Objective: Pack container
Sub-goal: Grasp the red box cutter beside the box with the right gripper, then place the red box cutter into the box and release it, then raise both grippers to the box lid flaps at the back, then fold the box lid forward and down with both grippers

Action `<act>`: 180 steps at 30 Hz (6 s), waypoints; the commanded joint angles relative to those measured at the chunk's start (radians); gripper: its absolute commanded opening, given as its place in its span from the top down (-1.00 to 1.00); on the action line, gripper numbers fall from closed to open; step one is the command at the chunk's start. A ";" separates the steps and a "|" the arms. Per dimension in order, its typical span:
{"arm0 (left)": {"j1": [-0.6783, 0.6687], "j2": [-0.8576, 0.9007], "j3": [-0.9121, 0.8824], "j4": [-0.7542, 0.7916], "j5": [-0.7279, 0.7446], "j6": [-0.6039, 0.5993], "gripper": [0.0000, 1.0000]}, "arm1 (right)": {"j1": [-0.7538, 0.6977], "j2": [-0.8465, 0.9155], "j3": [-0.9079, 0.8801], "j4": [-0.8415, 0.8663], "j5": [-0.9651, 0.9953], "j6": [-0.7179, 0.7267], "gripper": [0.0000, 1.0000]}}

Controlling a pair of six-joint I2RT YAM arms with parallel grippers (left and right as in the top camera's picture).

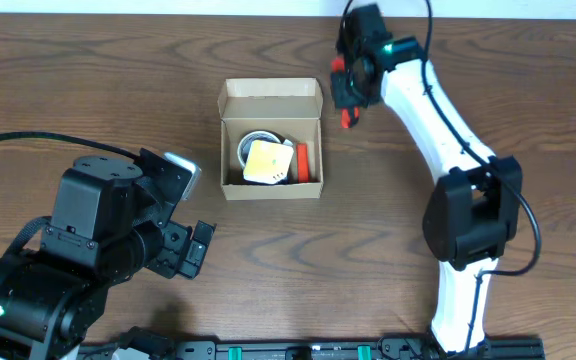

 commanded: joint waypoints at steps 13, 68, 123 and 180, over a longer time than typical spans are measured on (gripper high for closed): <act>0.003 -0.001 0.002 -0.003 0.003 0.017 -0.91 | 0.225 -0.074 0.040 -0.148 -0.334 -0.854 0.85; 0.003 -0.001 0.002 0.006 0.003 0.018 -0.91 | -0.086 -0.038 0.037 -0.070 -0.401 -0.322 0.97; 0.444 1.067 -0.050 1.001 0.561 -0.350 0.88 | -0.148 0.288 0.036 0.104 -0.656 -0.026 0.98; 0.407 0.893 0.024 1.101 0.953 -0.288 0.88 | -0.148 0.050 0.039 0.225 -0.822 -0.178 0.98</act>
